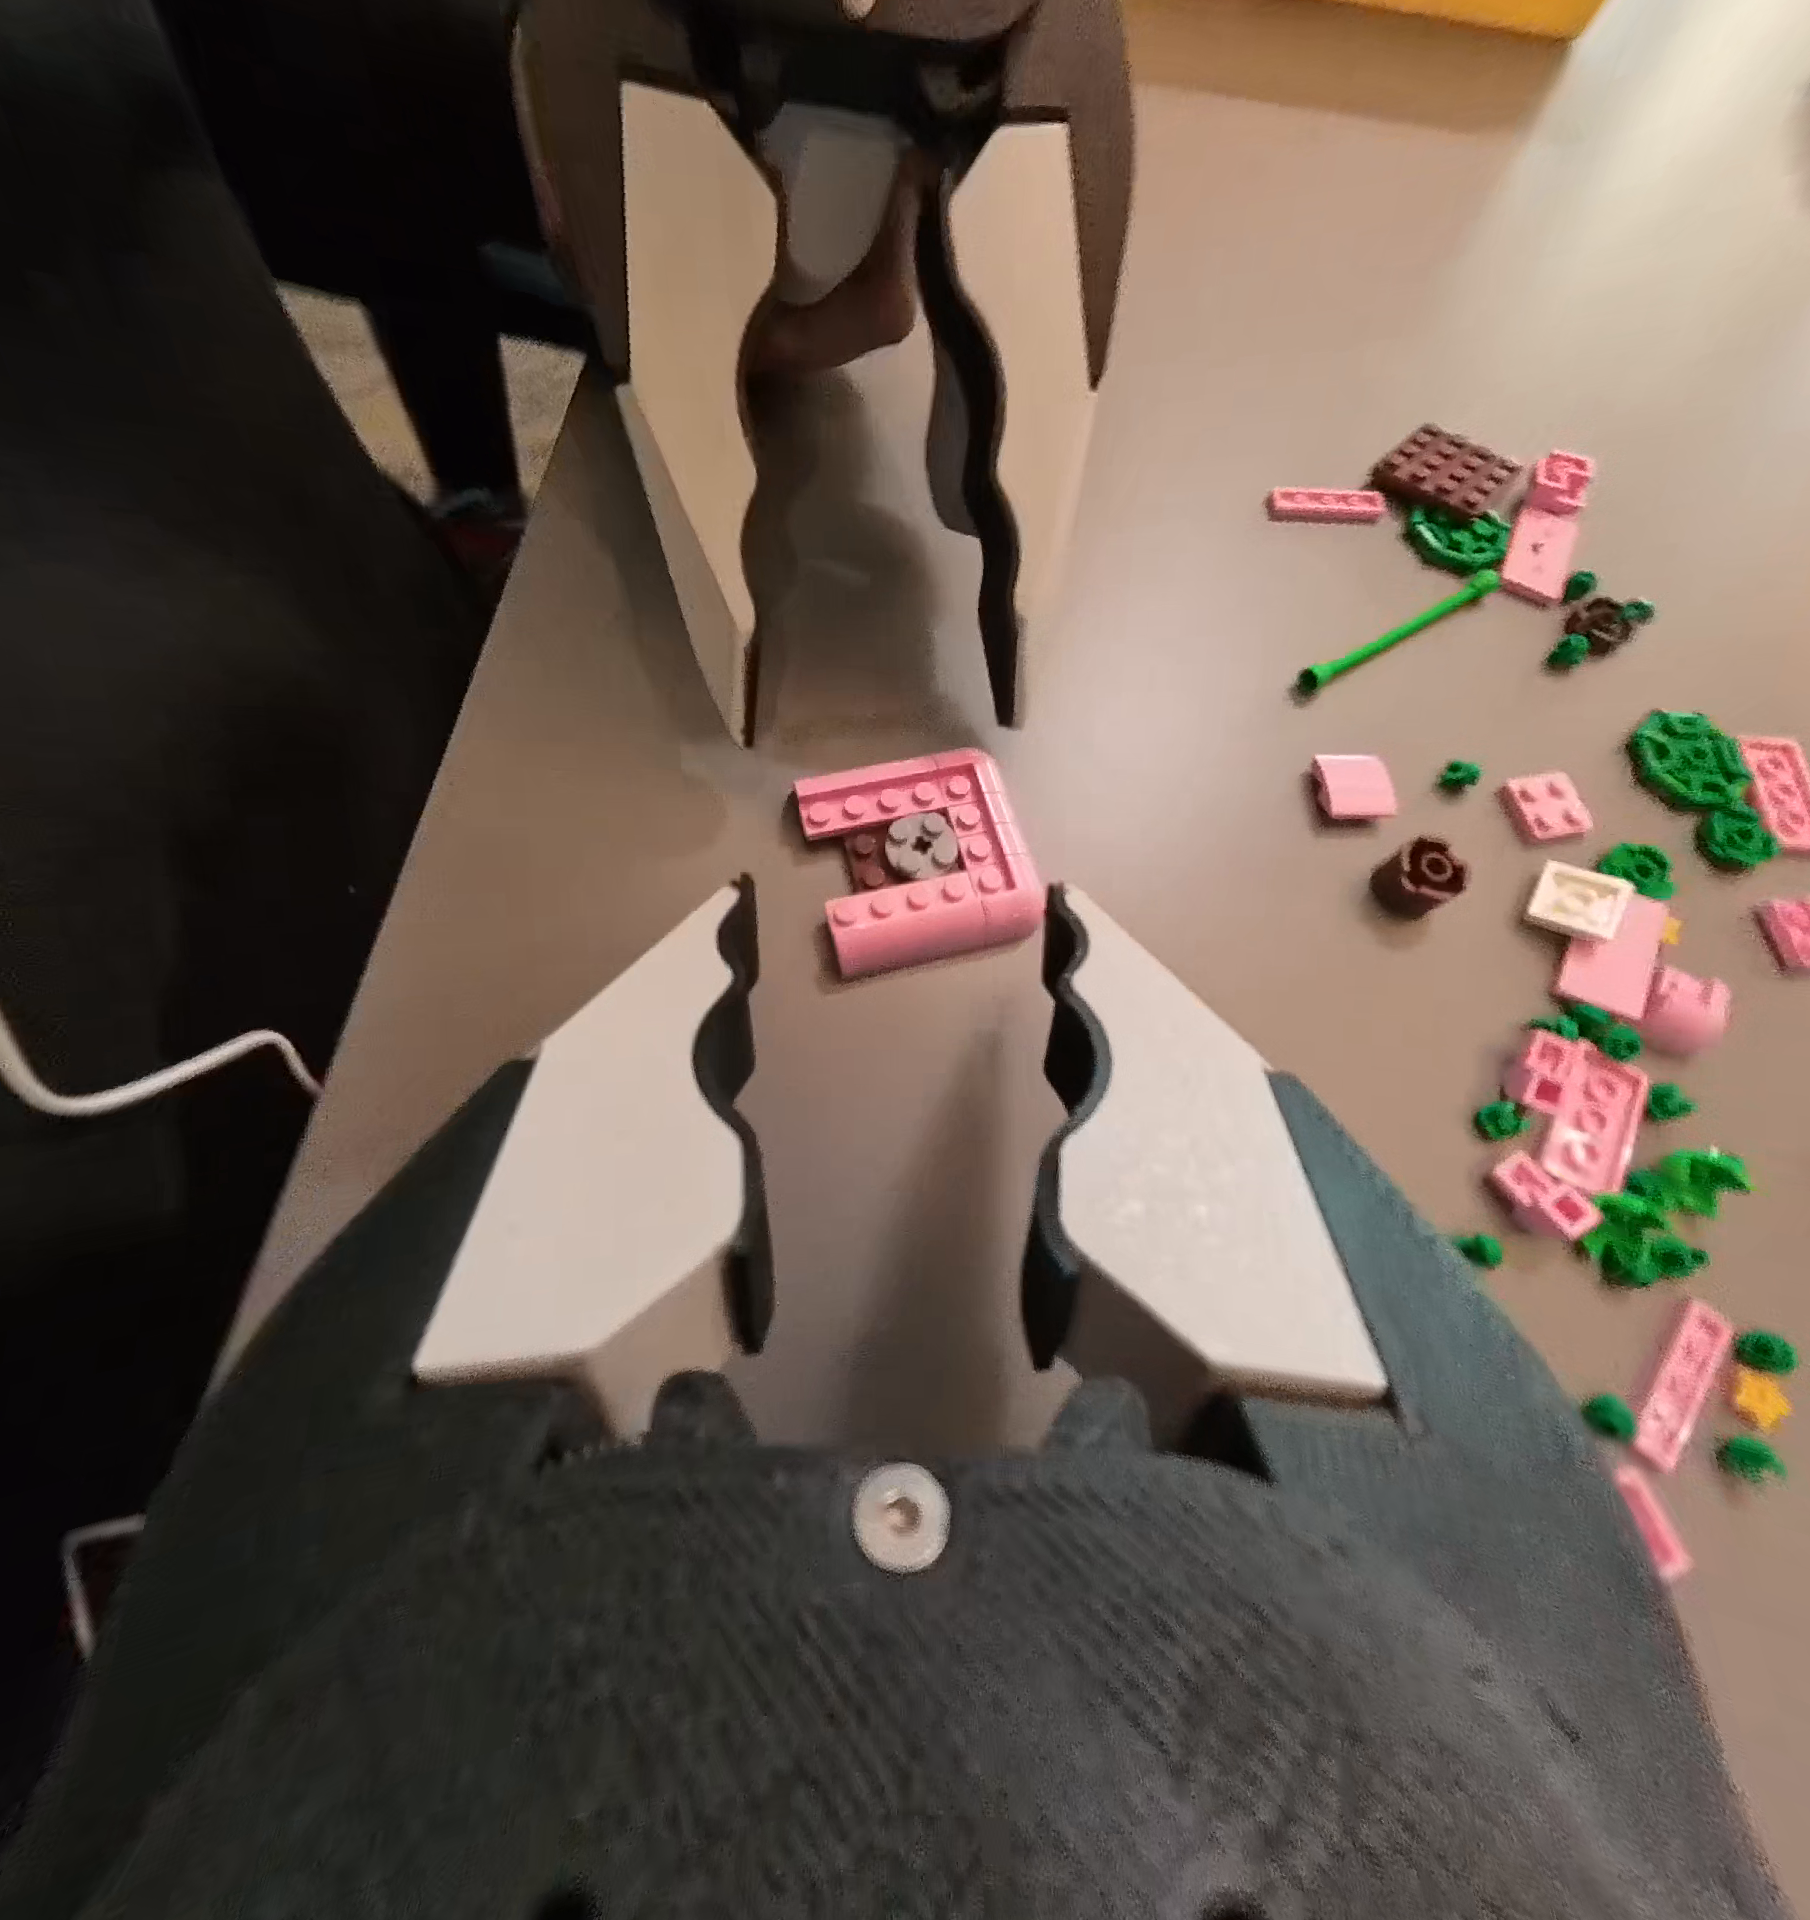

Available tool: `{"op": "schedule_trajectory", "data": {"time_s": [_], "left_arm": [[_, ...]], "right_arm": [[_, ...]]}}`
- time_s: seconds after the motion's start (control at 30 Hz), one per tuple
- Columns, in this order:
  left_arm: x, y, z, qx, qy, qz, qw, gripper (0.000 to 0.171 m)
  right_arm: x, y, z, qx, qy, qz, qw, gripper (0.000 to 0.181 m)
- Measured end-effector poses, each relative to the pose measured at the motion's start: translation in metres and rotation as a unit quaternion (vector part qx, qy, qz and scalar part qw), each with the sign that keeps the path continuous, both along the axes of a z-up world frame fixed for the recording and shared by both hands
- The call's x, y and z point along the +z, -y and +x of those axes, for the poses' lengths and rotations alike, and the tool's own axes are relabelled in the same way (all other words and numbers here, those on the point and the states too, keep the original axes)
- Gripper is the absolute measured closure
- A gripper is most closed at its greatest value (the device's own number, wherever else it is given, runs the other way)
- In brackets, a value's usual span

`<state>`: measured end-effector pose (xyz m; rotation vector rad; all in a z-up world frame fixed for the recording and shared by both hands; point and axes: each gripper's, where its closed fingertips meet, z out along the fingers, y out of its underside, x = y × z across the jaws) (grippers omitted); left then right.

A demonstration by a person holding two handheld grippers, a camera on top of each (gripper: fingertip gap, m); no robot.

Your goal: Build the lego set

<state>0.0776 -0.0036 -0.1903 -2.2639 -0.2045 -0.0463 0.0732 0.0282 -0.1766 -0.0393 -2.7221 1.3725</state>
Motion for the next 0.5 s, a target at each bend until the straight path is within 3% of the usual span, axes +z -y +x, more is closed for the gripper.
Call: {"op": "schedule_trajectory", "data": {"time_s": [0.17, 0.5], "left_arm": [[-0.003, -0.004, -0.003, 0.012, -0.013, -0.013, 1.000, 0.116], [-0.008, -0.007, -0.003, 0.003, 0.021, -0.023, 1.000, 0.125]], "right_arm": [[-0.014, 0.003, -0.006, 0.060, 0.007, 0.040, 0.997, 0.125], [-0.021, 0.007, -0.007, 0.073, 0.032, 0.046, 0.996, 0.134]]}}
